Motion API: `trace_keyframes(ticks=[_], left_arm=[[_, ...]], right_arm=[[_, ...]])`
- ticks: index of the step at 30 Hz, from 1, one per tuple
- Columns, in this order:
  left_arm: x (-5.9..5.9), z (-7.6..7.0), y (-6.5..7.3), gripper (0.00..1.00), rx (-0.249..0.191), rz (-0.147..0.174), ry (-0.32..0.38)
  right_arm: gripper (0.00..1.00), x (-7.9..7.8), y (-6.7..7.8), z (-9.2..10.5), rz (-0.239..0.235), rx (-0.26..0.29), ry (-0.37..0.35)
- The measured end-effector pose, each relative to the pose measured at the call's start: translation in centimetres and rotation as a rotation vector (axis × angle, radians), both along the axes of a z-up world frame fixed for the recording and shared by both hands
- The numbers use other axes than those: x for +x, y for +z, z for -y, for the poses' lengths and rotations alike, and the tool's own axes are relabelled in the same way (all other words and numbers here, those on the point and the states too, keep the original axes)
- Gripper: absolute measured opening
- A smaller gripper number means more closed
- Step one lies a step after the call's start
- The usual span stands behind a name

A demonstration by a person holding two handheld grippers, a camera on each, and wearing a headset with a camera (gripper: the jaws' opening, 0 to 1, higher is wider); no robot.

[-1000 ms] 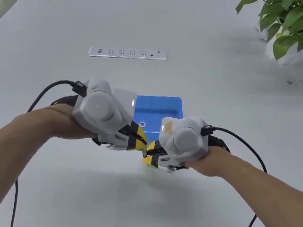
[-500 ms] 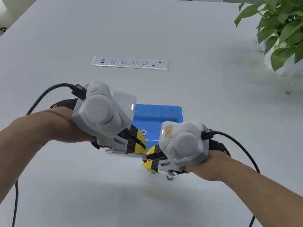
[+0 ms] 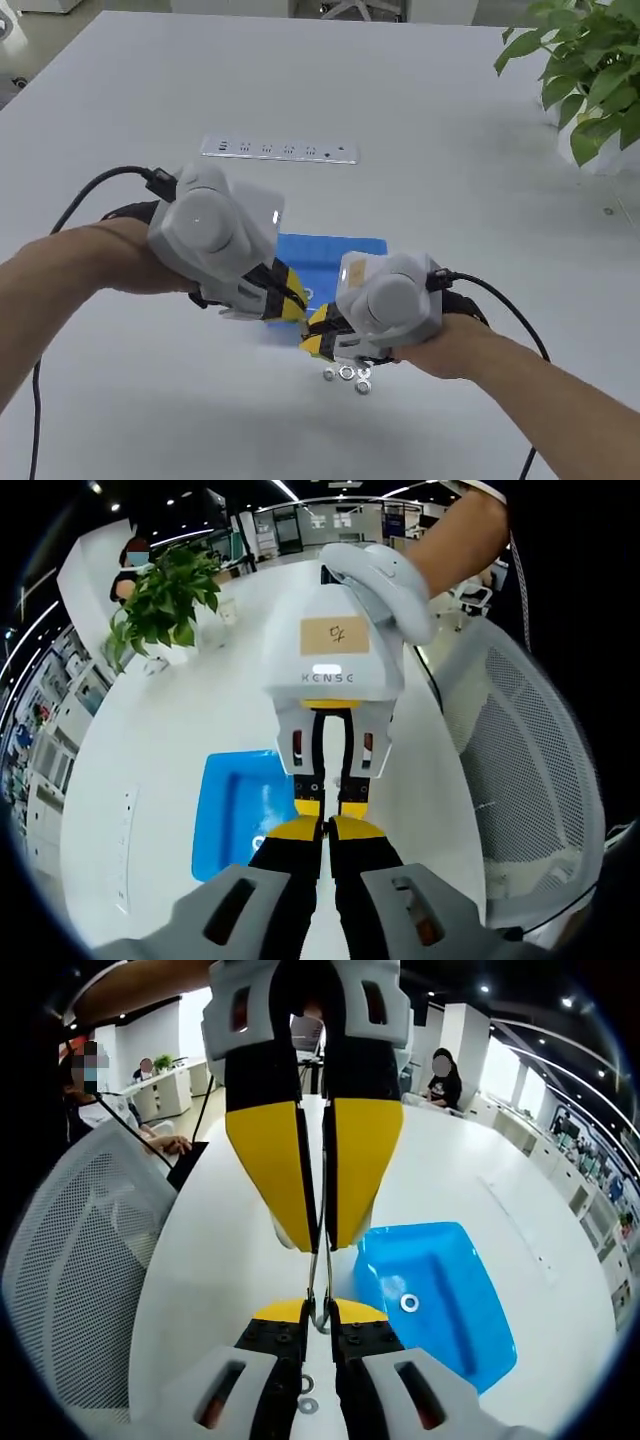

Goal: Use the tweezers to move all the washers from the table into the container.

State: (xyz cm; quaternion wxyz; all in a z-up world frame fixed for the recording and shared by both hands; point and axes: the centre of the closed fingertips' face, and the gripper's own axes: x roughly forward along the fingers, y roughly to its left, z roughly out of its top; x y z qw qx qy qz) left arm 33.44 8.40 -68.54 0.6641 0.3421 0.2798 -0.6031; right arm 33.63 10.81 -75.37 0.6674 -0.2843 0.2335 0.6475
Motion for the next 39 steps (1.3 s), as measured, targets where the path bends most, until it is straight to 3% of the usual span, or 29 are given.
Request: trace_keyframes(ticks=[21,39], left_arm=[[2.6,-0.2,1.9,0.06,0.002,0.046,-0.002],[5.1,-0.3,0.9,0.06,0.016,0.050,-0.006]], right_arm=[[0.10,3.2,1.7,-0.2,0.046,0.002,0.000],[0.10,5.7,0.7,-0.2,0.042,0.003,-0.004]])
